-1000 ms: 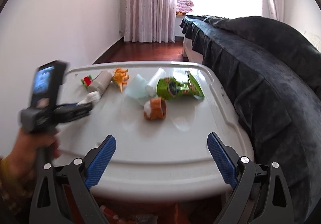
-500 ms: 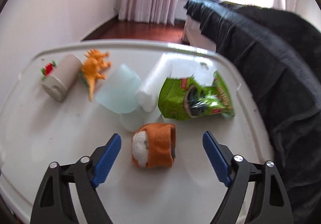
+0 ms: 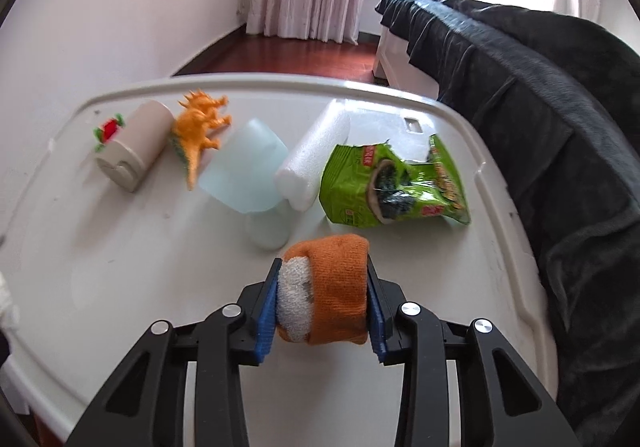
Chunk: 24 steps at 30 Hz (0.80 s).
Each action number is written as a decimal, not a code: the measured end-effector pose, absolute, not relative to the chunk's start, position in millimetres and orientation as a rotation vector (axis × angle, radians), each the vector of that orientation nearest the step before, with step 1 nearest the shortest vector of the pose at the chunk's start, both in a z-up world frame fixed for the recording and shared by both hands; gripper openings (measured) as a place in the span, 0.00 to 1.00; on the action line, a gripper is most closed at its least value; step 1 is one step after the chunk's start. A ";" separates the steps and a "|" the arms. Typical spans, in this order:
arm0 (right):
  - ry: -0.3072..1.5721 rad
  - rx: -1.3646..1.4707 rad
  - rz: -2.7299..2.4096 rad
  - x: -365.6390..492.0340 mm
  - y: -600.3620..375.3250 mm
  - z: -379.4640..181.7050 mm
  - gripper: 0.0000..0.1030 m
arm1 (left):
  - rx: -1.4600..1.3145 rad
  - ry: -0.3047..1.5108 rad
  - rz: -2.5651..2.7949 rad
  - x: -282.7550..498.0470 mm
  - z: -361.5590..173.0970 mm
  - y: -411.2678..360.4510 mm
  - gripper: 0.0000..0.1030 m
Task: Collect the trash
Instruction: 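Grasp the white tissue with the left tool while the right grasps the orange cup, then drop the tissue and orange cup into the bin and open both tools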
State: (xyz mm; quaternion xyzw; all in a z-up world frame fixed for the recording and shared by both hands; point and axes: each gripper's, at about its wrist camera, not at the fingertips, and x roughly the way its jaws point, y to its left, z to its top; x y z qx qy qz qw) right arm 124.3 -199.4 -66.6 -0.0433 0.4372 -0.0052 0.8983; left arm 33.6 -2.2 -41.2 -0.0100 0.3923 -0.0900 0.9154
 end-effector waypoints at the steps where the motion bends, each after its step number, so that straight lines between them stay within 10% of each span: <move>1: 0.897 -0.082 -0.004 118.7 -198.4 -61.9 0.36 | -0.020 0.803 -0.187 28.8 -40.1 -2.9 0.35; 19: 1.065 -0.042 0.179 -97.5 -154.7 -79.1 0.36 | 0.002 0.935 -0.225 -94.7 -73.3 4.2 0.35; 24: 1.188 -0.077 0.165 -116.1 -147.6 -109.2 0.52 | -0.011 1.004 -0.211 -113.7 -88.0 4.1 0.69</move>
